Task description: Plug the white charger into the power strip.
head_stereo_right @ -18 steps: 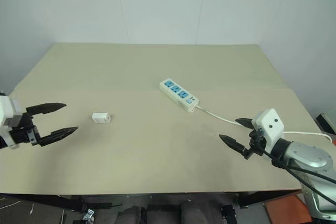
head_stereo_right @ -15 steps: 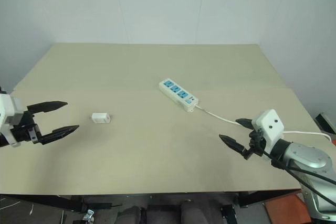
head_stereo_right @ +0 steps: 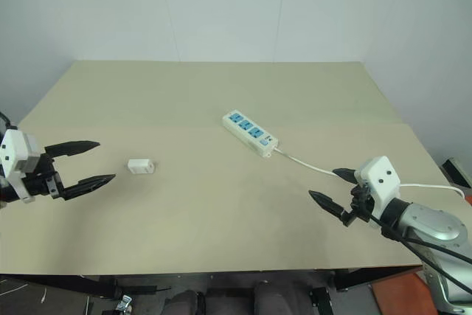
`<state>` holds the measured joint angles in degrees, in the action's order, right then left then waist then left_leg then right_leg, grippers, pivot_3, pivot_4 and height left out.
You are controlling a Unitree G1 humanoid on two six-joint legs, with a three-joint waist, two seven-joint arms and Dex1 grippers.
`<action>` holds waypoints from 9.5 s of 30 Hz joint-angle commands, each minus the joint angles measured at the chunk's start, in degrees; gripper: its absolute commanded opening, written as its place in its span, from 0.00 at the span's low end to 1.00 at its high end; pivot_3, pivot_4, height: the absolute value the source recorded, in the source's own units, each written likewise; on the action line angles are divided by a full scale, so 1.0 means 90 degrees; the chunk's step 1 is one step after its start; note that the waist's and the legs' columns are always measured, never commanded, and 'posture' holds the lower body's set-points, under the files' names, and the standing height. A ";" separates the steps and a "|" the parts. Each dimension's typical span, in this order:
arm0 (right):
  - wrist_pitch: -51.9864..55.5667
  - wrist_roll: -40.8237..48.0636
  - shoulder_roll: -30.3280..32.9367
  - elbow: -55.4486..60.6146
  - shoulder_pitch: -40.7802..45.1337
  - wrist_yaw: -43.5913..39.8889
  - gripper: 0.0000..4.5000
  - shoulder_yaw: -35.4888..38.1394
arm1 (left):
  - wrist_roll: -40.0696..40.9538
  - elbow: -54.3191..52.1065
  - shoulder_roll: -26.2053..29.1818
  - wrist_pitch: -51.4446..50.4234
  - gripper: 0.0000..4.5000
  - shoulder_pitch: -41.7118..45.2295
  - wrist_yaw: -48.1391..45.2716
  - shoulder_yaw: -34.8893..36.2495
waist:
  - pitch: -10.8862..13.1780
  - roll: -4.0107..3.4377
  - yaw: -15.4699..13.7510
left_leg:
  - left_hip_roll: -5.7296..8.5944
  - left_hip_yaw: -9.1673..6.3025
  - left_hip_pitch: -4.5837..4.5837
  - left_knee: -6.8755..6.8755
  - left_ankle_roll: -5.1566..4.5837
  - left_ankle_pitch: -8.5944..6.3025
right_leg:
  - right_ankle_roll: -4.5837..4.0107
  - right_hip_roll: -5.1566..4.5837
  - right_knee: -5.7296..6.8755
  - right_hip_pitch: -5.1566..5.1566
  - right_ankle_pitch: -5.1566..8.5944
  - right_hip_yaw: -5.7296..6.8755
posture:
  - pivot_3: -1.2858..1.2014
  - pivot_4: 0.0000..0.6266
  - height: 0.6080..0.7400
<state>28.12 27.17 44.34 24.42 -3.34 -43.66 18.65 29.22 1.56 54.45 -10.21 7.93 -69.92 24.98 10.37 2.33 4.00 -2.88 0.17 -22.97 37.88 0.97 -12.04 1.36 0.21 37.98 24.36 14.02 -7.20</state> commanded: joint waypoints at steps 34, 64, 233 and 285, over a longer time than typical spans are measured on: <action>-0.1804 -0.1930 -0.1334 -0.5398 0.4331 -0.0006 0.99 -0.2131 | -0.0136 -0.0624 -0.0104 -0.0016 1.00 0.0750 0.0369 -0.0872 | 0.0005 0.0004 0.0164 | 0.0006 0.0005 0.0009 -0.0001 -0.0010 0.0006 | -0.0007 0.0002 0.0001 -0.0002 -0.0025 -0.0007 | 0.52 0.24 1.00; -0.3001 -0.2926 -0.1938 -0.7763 0.5775 -0.1121 0.00 -0.2663 | -0.0778 -0.0485 -0.0299 0.0634 1.00 0.1229 0.0187 -0.1610 | 0.0004 0.0002 0.0175 | 0.0010 -0.0008 -0.0023 -0.0012 -0.0030 -0.0002 | -0.0014 -0.0011 -0.0030 -0.0002 -0.0048 0.0015 | 0.52 0.24 1.00; -0.1769 -0.1609 -0.2003 -0.2374 0.1997 -0.1586 0.76 -0.3649 | -0.6313 0.6248 -0.2155 0.2274 0.22 0.7738 -0.1720 -0.5682 | -0.0002 0.0014 0.0008 | 0.0009 -0.0034 -0.0023 0.0001 -0.0033 0.0010 | 0.0015 0.0028 0.0014 0.0005 -0.0016 0.0002 | 0.52 0.24 1.00; -0.3030 -0.2030 -0.2734 -0.4898 0.3473 -0.3164 0.76 -0.4038 | 0.0390 0.2367 -0.2843 0.0843 0.22 0.3314 -0.2509 -0.3422 | -0.0008 0.0014 0.0258 | 0.0005 -0.0041 0.0033 0.0042 -0.0034 0.0013 | 0.0013 0.0046 0.0066 -0.0024 -0.0029 -0.0019 | 0.52 0.24 1.00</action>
<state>-0.27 9.68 20.37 -20.65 28.86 -71.77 -15.37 31.07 23.04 28.57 -3.78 37.21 -92.26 -5.76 10.30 2.46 6.33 -2.83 -0.20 -22.67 38.26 0.66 -11.92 1.48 0.62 38.57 24.14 13.75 -7.38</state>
